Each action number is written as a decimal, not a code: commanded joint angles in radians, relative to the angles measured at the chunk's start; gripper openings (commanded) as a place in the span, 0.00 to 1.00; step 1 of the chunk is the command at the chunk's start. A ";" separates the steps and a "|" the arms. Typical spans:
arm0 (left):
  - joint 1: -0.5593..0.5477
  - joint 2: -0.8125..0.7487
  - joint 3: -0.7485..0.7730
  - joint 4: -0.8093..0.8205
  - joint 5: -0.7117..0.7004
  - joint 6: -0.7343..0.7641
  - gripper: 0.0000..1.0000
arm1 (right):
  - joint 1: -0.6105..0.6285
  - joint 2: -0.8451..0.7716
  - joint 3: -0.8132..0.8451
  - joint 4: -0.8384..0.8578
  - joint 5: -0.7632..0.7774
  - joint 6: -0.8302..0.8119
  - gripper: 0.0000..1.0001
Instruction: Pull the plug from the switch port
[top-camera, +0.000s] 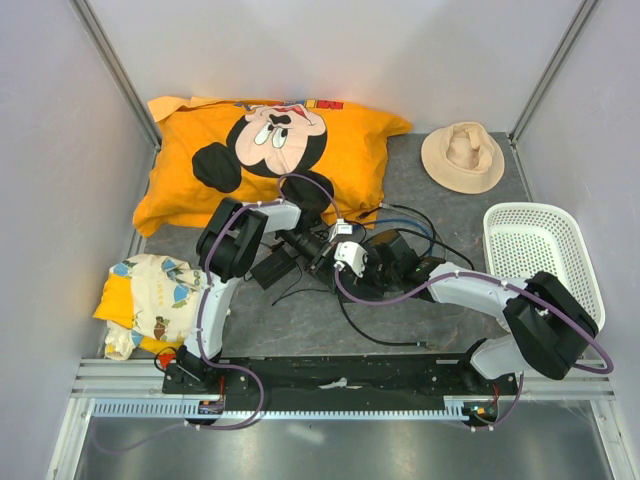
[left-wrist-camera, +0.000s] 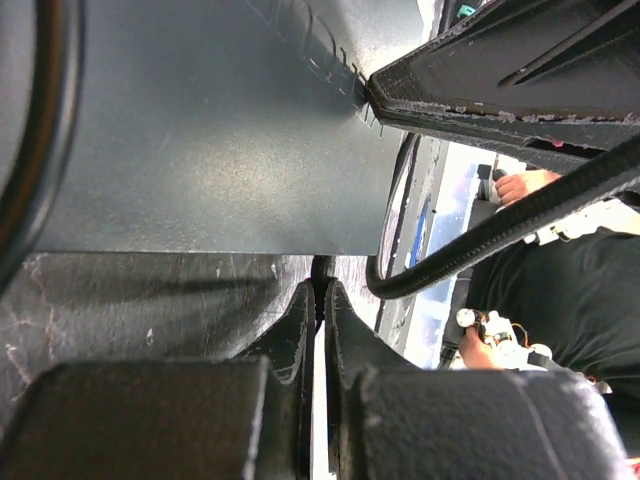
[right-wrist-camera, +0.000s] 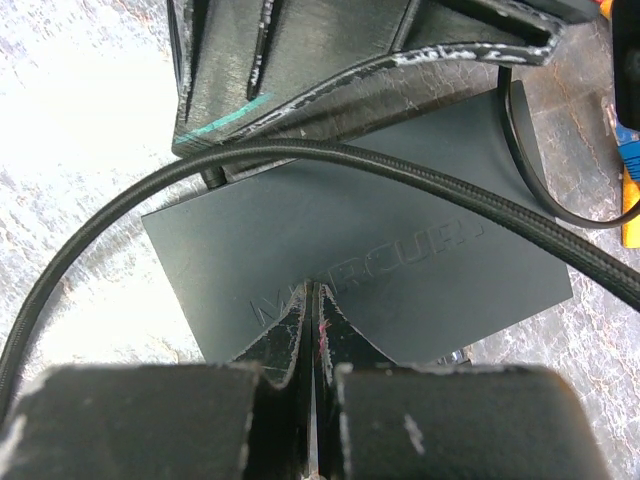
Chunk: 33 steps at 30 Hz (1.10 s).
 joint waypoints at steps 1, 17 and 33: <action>0.019 -0.053 -0.068 -0.010 0.027 0.068 0.02 | 0.000 0.020 -0.053 -0.136 -0.009 0.008 0.00; 0.036 0.005 0.039 -0.065 -0.008 0.093 0.02 | -0.003 0.020 -0.065 -0.134 -0.004 0.005 0.00; 0.309 -0.111 -0.194 -0.371 -0.122 0.452 0.02 | -0.016 0.047 -0.065 -0.148 -0.016 0.002 0.00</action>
